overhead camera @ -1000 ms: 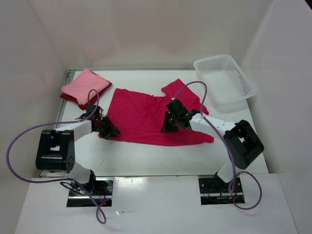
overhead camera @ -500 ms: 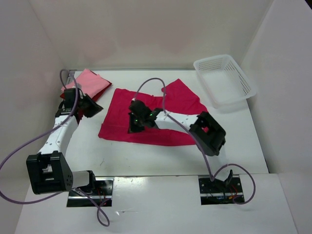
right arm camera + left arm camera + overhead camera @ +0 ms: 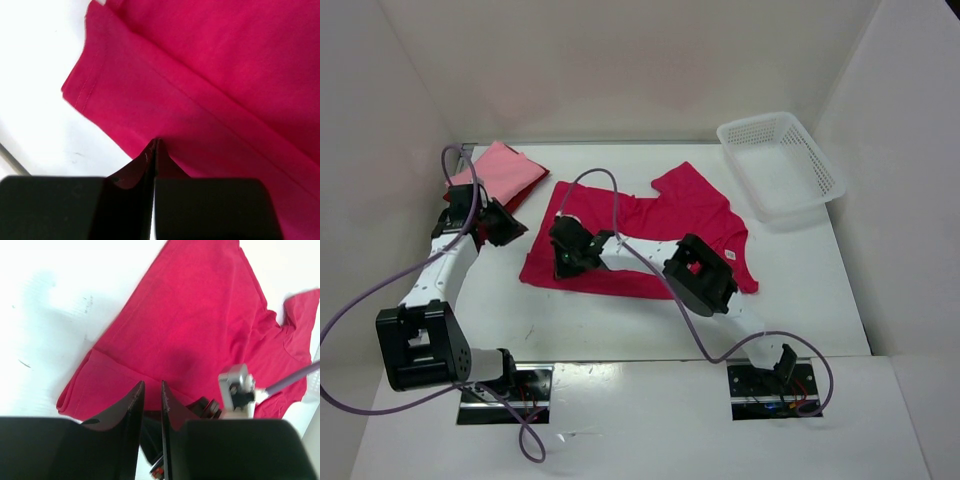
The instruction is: Fold and stack the t-shirts
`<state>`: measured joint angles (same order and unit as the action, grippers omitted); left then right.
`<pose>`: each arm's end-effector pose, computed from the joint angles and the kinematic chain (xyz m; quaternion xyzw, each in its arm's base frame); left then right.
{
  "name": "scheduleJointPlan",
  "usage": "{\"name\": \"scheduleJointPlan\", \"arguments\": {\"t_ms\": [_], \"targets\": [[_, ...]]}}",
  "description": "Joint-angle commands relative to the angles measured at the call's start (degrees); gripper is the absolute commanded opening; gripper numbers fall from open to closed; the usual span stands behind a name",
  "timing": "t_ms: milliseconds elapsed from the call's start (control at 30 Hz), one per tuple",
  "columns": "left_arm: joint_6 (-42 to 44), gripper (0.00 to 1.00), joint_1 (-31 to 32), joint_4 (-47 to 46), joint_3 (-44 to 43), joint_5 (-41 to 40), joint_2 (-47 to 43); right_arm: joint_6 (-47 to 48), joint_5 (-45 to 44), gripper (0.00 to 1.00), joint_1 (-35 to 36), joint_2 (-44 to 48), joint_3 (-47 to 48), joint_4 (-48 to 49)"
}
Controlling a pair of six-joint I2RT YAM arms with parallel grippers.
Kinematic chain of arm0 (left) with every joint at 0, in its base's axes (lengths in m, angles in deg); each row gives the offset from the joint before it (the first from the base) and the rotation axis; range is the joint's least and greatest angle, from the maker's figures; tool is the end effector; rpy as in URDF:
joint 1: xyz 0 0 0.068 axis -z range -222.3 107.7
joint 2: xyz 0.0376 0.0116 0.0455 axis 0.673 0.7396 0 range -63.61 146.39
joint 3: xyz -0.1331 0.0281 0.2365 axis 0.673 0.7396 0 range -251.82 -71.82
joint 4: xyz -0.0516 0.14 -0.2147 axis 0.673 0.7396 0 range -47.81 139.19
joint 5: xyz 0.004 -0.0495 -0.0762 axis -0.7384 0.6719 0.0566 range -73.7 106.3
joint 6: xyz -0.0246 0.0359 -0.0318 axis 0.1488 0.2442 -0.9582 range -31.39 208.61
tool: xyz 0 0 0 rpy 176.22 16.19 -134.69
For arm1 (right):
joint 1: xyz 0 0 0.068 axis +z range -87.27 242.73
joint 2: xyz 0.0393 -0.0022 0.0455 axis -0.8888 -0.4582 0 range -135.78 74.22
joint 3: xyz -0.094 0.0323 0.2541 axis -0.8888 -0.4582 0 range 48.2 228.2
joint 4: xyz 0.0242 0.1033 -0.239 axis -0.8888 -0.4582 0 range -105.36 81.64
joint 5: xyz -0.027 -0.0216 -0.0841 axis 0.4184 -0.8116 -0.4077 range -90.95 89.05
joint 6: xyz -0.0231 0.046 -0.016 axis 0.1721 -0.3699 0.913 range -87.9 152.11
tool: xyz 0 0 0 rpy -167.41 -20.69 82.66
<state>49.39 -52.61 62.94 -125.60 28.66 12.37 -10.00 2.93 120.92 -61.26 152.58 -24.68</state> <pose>0.2819 0.0435 0.2586 -0.3429 0.8457 -0.1946 0.3596 0.2736 0.4459 0.1428 -0.1425 0.9203 0.2988 0.2084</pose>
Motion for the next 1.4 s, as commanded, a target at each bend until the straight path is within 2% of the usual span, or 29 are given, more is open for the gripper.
{"name": "scheduleJointPlan", "arguments": {"t_ms": [0, 100, 300, 467, 567, 633, 700, 733, 767, 833, 900, 1000, 1167, 1367], "targets": [[0.6, 0.27, -1.2, -0.7, -1.9, 0.0, -0.6, 1.5, 0.1, 0.00, 5.2, -2.9, 2.4, -3.8], [1.2, 0.27, -2.6, -0.2, -3.4, 0.0, -0.1, 2.1, 1.5, 0.00, 9.3, -3.5, 3.6, -4.4], [1.2, 0.27, -4.5, -0.2, -4.8, 0.6, 0.5, 2.1, 0.1, 0.00, 7.6, 2.7, 3.8, -5.3], [-0.7, 0.27, -5.0, -3.2, -5.5, 3.8, 1.0, 0.5, 1.6, 0.17, 0.6, 14.2, -4.7, -0.9], [-0.7, 0.29, -5.0, -4.7, -2.7, 4.9, 0.5, 1.2, -1.3, 0.28, -1.5, 23.9, -10.1, -0.3], [0.4, 0.30, -1.7, -4.7, -1.5, 4.3, 0.5, 0.6, -1.3, 0.29, -4.8, 31.8, -17.9, 0.2], [1.6, 0.30, 3.2, -4.0, 0.7, 2.7, 0.5, 0.6, -3.2, 0.26, -7.3, 36.9, -27.2, 0.9], [2.1, 0.30, 5.3, -3.4, 1.6, 2.1, 0.5, 0.6, -6.0, 0.21, -9.7, 41.8, -30.4, 0.9], [1.4, 0.30, 9.9, -3.4, 3.8, 1.5, 0.5, 0.6, -7.7, 0.11, -11.2, 46.1, -36.6, 0.2], [-0.4, 0.30, 15.4, -4.7, 6.0, 0.9, 0.5, 0.6, -8.6, 0.04, -14.1, 49.4, -42.1, -0.5], [-3.9, 0.29, 24.0, -6.2, 8.3, -0.8, 1.5, 0.6, -9.9, 0.01, -17.9, 53.1, -48.9, -1.3], [-7.3, 0.27, 31.6, -7.4, 8.3, -2.5, 4.0, -0.6, -9.9, 0.01, -20.7, 54.6, -55.3, -0.6], [-8.9, 0.27, 32.3, -9.8, 10.7, -0.8, 8.4, -2.5, -9.2, 0.01, -21.3, 52.5, -59.4, 3.6], [-8.8, 0.29, 30.5, -11.0, 14.2, 0.2, 10.8, -4.3, -11.5, 0.01, -21.8, 50.6, -61.0, 3.6]]}}
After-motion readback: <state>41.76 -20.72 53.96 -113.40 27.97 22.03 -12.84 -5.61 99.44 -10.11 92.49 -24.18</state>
